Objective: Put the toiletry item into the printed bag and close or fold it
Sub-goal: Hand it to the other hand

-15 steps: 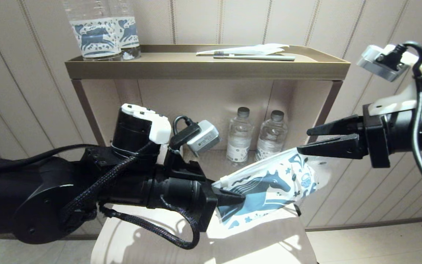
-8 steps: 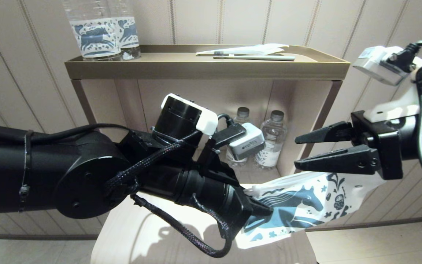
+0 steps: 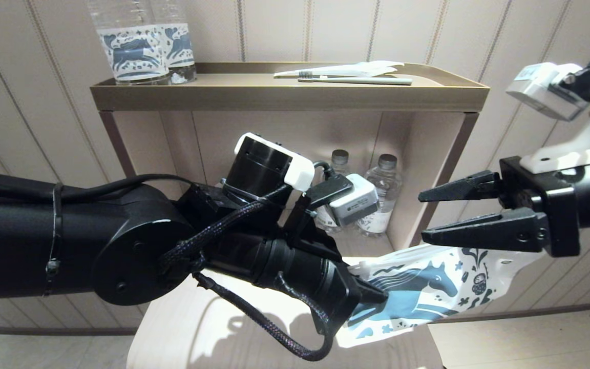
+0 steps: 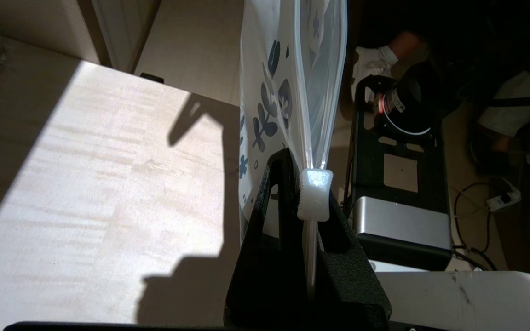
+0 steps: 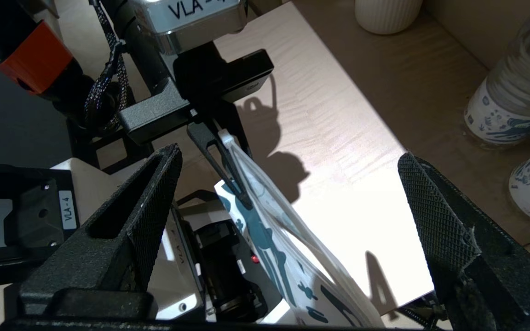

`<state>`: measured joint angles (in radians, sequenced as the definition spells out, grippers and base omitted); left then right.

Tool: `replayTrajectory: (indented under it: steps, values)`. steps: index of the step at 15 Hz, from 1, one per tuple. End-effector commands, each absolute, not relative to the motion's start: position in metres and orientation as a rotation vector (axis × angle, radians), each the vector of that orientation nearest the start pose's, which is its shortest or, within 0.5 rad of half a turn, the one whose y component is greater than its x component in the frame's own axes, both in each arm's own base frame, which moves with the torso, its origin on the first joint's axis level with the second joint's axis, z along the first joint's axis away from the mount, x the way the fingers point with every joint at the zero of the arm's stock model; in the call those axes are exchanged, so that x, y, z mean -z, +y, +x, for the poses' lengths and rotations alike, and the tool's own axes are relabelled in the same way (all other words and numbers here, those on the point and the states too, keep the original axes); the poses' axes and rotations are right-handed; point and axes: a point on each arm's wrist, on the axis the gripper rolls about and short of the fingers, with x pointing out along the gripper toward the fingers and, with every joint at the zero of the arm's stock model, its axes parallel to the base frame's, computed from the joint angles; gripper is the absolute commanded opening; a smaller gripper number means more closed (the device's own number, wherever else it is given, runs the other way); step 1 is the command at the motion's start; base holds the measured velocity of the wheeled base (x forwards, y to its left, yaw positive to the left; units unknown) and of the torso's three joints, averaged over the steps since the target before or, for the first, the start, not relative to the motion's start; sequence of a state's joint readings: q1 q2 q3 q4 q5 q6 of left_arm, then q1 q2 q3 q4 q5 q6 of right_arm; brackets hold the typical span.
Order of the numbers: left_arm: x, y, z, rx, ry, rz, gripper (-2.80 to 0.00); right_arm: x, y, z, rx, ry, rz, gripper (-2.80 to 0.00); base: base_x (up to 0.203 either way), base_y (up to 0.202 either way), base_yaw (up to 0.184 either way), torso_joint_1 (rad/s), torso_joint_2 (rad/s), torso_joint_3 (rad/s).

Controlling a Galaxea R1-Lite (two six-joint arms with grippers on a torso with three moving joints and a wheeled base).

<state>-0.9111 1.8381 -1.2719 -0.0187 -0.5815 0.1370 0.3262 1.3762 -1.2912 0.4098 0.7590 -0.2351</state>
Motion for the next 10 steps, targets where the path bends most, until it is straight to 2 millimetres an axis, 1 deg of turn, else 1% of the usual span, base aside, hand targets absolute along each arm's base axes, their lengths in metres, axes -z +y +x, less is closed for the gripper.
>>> replayTrajectory:
  steps: [1,2,7,8,10]
  values:
    - [-0.207,-0.286,0.206,1.495,0.494,0.206,-2.8,-0.31,0.08,0.19,-1.112,0.374,-0.098,-0.35,0.0,0.0,0.0,0.0,0.0,0.0]
    - [-0.208,-0.285,0.205,1.494,0.491,0.206,-2.8,-0.309,0.08,0.189,-1.108,0.375,-0.102,-2.8,0.0,0.0,0.0,0.0,0.0,0.0]
    - [-0.211,-0.284,0.204,1.494,0.485,0.206,-2.8,-0.309,0.082,0.187,-1.12,0.38,-0.105,-2.8,0.0,0.0,0.0,0.0,0.0,0.0]
    - [-0.211,-0.284,0.203,1.496,0.482,0.206,-2.8,-0.308,0.085,0.187,-1.133,0.385,-0.105,-2.8,0.0,0.0,0.0,0.0,0.0,0.0]
    - [-0.212,-0.286,0.201,1.504,0.482,0.209,-2.8,-0.303,0.097,0.185,-1.192,0.409,-0.106,-2.8,0.0,0.0,0.0,0.0,0.0,0.0]
